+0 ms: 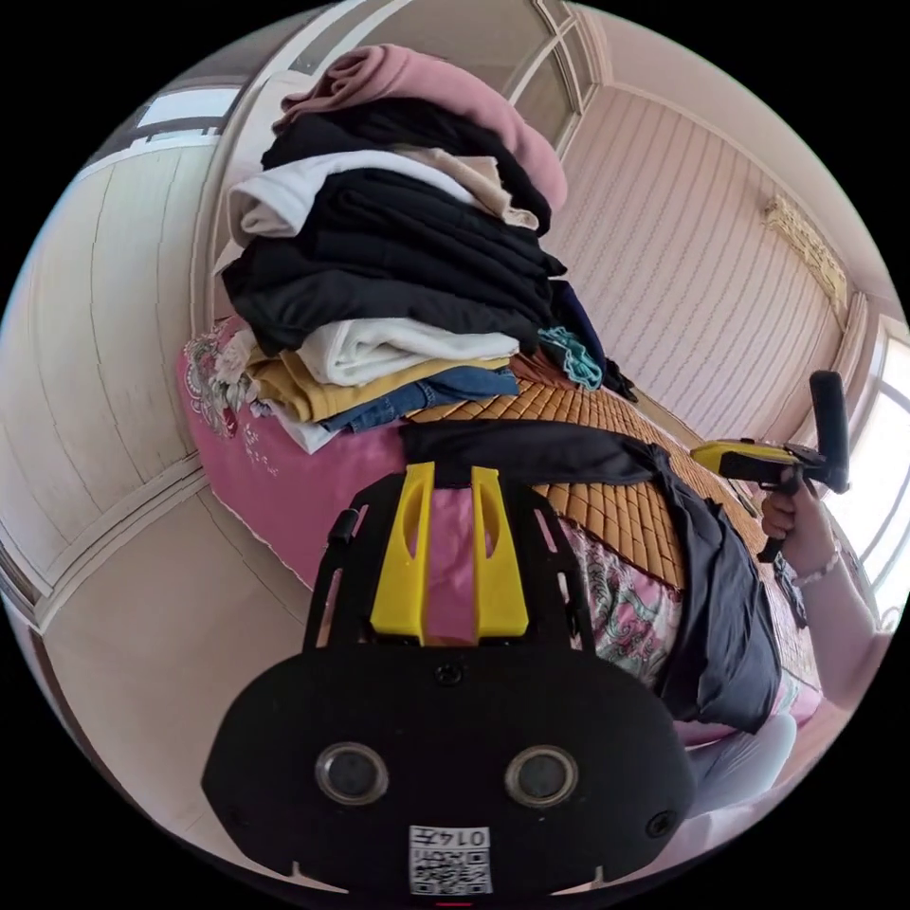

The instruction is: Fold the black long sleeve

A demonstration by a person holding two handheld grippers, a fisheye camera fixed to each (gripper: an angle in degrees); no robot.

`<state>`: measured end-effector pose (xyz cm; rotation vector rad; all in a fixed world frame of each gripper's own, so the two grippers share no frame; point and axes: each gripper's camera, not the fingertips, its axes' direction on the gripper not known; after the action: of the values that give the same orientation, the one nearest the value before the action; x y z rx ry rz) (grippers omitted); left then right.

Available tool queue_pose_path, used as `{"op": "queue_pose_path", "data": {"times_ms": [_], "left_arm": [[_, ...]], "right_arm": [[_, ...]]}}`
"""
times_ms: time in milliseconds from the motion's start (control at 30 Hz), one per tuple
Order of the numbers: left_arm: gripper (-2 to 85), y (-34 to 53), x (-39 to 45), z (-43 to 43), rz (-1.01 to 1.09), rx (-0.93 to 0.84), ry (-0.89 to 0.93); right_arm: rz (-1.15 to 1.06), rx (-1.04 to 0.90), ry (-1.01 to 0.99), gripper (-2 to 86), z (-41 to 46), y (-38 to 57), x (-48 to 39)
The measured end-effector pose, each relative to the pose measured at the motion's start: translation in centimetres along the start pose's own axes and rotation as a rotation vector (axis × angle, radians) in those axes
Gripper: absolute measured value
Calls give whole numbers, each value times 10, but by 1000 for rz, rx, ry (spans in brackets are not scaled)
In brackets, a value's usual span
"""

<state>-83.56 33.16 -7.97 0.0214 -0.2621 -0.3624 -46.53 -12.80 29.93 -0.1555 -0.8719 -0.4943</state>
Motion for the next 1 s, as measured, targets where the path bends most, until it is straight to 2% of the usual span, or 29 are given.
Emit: {"op": "queue_pose_path", "data": {"times_ms": [167, 333, 467, 667, 767, 800, 833, 900, 1000], "left_arm": [[66, -10, -30, 23, -96, -45, 32], [-3, -7, -36, 12, -60, -39, 78], [-9, 4, -34, -7, 54, -38, 92], [-10, 12, -43, -13, 32, -45, 168], [-10, 15, -48, -17, -3, -44, 204], [-10, 16, -49, -18, -11, -44, 209], [-10, 18, -48, -21, -18, -44, 211], [-10, 19, -44, -28, -8, -45, 209], [-10, 19, -24, -49, 50, 15, 288]], "right_arm": [[-140, -55, 9, 31, 93, -87, -61], [-167, -164, -1, 38, 170, -138, -93], [-172, -180, -5, 39, 184, -146, -102], [-166, -235, -36, 56, 202, -149, -119], [-151, -280, 40, 67, 221, -153, -126], [-152, -343, 75, 44, 234, -152, -125], [-160, -274, 68, 22, 225, -150, -123], [-115, -278, 72, 1, 218, -147, -111], [-69, -161, 3, -7, 169, -128, -80]]}}
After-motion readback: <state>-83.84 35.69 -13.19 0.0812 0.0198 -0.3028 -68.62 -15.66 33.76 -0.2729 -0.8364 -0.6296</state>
